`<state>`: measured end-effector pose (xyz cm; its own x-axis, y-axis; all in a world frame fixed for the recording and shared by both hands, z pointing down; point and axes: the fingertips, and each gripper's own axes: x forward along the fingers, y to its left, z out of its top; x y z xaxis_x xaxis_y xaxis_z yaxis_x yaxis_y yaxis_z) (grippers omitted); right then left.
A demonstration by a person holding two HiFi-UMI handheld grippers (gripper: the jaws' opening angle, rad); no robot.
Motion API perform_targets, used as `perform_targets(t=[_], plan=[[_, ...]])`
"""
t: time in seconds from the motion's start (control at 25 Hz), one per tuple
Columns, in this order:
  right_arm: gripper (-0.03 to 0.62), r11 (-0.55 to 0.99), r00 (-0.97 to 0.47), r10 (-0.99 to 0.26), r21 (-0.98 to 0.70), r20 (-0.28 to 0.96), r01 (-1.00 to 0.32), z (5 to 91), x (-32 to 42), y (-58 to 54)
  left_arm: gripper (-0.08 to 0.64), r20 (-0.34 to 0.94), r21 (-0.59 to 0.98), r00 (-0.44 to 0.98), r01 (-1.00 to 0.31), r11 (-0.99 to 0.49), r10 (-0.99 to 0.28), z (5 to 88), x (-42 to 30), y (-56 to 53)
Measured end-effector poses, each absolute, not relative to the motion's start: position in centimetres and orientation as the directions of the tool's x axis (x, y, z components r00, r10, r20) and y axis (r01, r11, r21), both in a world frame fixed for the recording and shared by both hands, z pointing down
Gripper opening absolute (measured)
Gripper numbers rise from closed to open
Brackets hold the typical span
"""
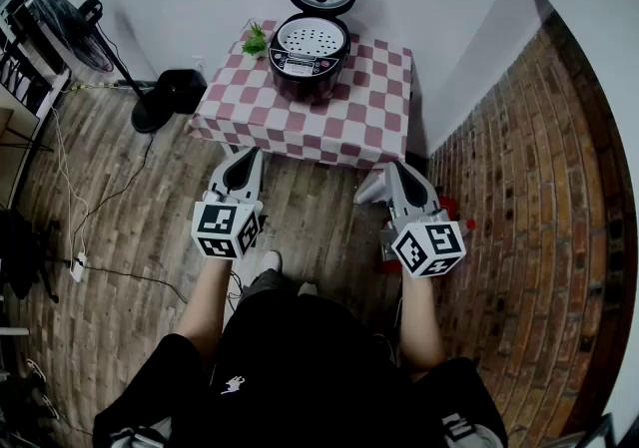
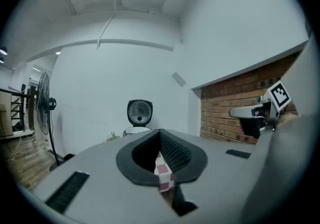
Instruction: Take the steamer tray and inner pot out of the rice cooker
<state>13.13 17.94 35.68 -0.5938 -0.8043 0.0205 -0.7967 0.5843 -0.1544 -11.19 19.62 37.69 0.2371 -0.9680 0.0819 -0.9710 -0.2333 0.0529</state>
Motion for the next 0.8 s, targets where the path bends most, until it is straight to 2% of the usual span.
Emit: perform_targets(t=[0.8], plan=[[0.002,0.599,-0.608,-0.794,-0.18,-0.004,-0.78,36.0,14.8,18.2,0.002,0.088,-0.017,0.241,-0.97,-0.243,-0.967,37.1,-9.2,20.0]])
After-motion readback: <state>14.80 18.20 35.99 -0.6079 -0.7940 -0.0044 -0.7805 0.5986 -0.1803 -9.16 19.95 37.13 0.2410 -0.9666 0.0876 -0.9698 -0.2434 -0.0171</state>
